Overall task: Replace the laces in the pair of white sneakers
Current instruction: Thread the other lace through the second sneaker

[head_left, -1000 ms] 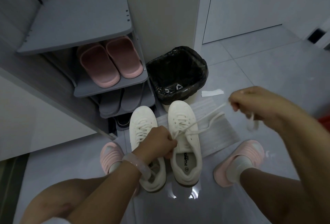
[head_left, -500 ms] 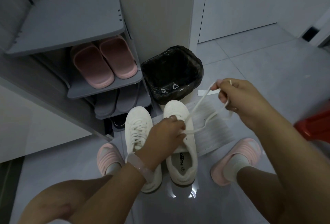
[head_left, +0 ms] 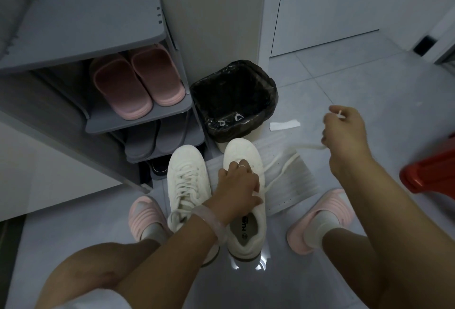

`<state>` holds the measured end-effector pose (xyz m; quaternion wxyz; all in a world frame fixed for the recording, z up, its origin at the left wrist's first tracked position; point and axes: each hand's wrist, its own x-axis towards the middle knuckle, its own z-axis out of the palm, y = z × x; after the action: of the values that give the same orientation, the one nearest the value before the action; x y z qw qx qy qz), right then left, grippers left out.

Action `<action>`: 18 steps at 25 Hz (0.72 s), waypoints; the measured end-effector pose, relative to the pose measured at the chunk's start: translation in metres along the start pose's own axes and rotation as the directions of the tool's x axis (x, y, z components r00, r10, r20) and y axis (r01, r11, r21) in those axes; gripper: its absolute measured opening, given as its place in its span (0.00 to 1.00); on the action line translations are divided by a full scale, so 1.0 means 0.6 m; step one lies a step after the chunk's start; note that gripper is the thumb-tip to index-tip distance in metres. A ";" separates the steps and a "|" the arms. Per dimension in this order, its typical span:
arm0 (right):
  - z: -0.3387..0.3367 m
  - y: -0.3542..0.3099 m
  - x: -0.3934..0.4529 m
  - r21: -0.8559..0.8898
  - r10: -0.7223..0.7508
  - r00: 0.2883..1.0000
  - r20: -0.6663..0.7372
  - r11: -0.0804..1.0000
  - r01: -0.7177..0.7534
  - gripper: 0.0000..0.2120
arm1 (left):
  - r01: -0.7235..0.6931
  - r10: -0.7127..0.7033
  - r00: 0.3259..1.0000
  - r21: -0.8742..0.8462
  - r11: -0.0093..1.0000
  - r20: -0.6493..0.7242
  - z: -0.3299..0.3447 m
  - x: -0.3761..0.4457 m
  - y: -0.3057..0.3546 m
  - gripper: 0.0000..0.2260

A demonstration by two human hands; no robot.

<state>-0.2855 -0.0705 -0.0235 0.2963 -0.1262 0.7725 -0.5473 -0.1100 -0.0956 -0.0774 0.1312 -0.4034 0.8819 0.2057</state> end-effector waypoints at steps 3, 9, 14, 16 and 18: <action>-0.007 -0.005 0.000 0.099 -0.021 1.000 -0.006 0.995 0.022 0.18 | 0.027 -0.038 0.998 -0.239 0.971 -0.042 -0.011 -0.001 0.005 0.06; -0.005 -0.009 -0.023 -0.110 -0.112 0.953 0.281 0.983 0.148 0.12 | -0.035 -0.267 0.951 -0.915 0.401 -0.153 -0.136 -0.043 -0.043 0.05; 0.009 0.044 -0.058 -0.503 -0.044 0.645 0.763 0.587 0.634 0.11 | 0.241 -0.583 0.680 -0.615 0.751 -0.445 -0.204 -0.084 -0.166 0.05; 0.018 0.076 -0.070 -0.525 0.031 0.567 0.823 0.424 0.738 0.08 | 0.414 -0.484 0.845 -0.292 0.862 -0.228 -0.181 -0.084 -0.177 0.06; 0.029 0.095 -0.080 -0.516 0.039 0.540 0.841 0.358 0.778 0.06 | 0.391 -0.402 0.914 -0.144 0.909 -0.056 -0.159 -0.078 -0.156 0.04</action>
<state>-0.2299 -0.0381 -0.0646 0.3205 -0.6605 0.6784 -0.0280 -0.0149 -0.1649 0.0012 0.1065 -0.5899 0.7712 0.2144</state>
